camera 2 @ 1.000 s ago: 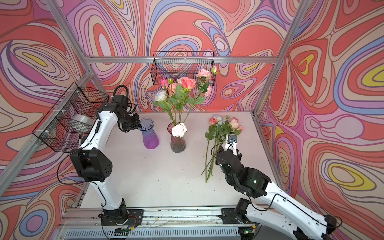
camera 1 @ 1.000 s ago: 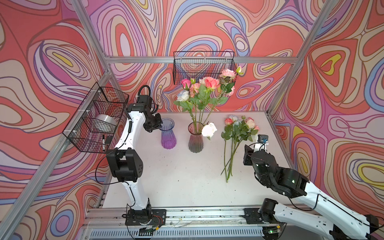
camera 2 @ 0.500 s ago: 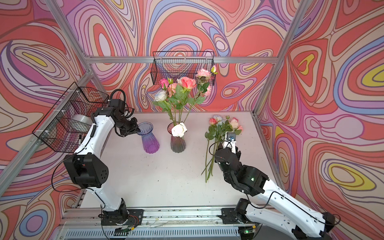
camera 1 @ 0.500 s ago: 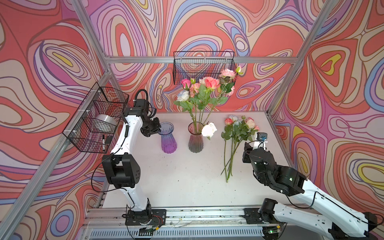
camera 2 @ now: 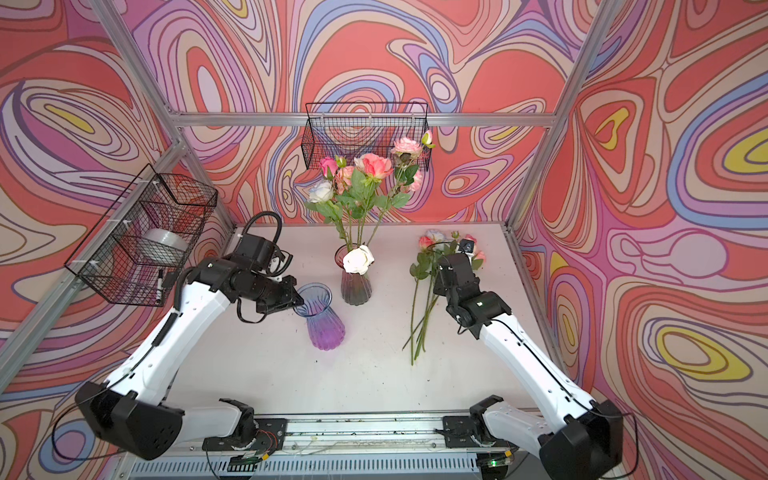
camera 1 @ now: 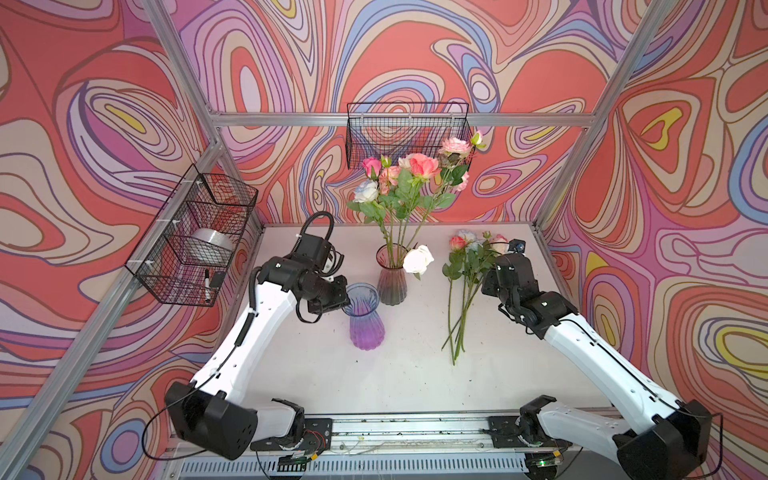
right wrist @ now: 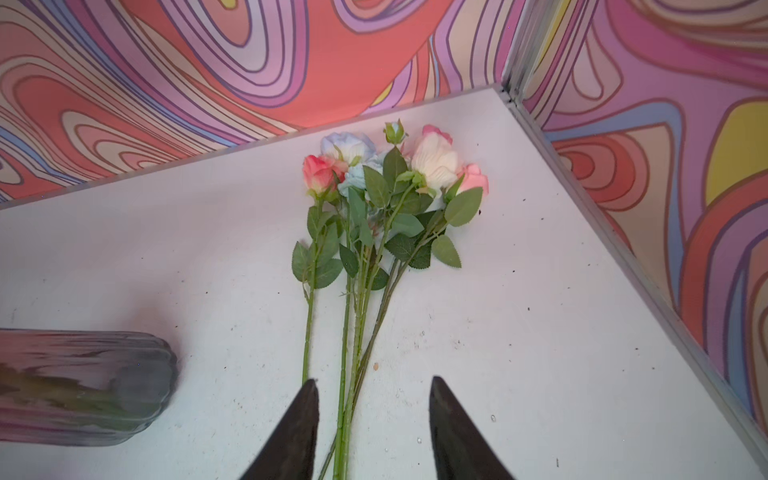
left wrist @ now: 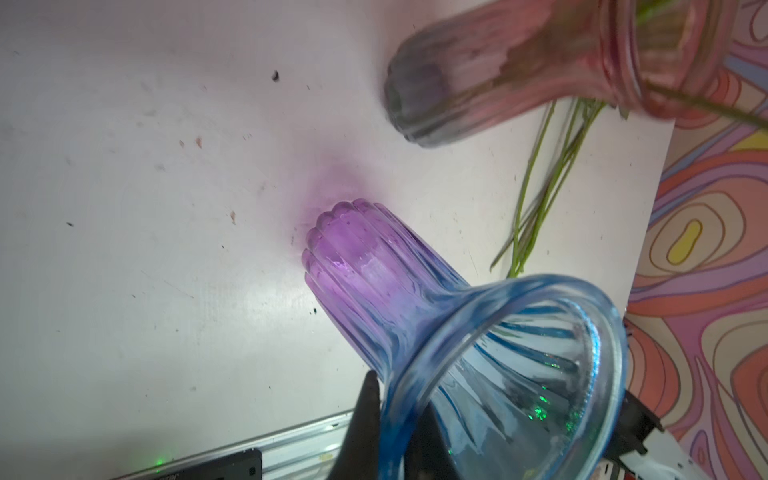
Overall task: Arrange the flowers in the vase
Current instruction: 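Slide the purple-blue vase nearer the robot while the right gripper lowers onto the roses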
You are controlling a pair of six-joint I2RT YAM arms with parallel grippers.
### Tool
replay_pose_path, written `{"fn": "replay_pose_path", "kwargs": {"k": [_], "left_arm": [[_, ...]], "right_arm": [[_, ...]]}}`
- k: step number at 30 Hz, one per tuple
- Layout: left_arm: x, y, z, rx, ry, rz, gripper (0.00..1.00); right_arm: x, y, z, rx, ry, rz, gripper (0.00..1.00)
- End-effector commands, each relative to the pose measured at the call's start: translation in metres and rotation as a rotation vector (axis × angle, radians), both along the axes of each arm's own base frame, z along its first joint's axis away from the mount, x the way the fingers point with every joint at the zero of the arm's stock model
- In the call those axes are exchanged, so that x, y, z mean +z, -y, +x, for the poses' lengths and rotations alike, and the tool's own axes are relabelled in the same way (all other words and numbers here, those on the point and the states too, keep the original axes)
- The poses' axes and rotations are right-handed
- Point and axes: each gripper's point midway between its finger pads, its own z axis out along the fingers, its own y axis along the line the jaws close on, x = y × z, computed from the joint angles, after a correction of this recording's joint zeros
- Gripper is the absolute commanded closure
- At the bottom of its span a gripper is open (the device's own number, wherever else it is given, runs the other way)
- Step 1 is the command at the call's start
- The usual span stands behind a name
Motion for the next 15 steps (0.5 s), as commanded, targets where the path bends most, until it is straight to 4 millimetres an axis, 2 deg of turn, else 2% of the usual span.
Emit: {"fn": "replay_pose_path", "kwargs": {"k": [1, 6, 12, 15], "left_arm": [[0.016, 0.019, -0.005, 0.027, 0.063, -0.066, 1.00], [0.015, 0.055, -0.024, -0.046, 0.067, -0.071, 1.00], [0.010, 0.092, -0.026, -0.105, 0.059, -0.112, 1.00], [0.004, 0.101, -0.028, -0.120, 0.050, -0.101, 1.00]], "right_arm": [[-0.015, -0.009, 0.018, 0.041, -0.040, 0.130, 0.55], [-0.055, 0.006, 0.051, 0.014, -0.099, 0.228, 0.55], [-0.095, 0.005, 0.077, 0.028, -0.185, 0.218, 0.57], [-0.111, 0.008, 0.087, 0.021, -0.208, 0.230, 0.58]]}}
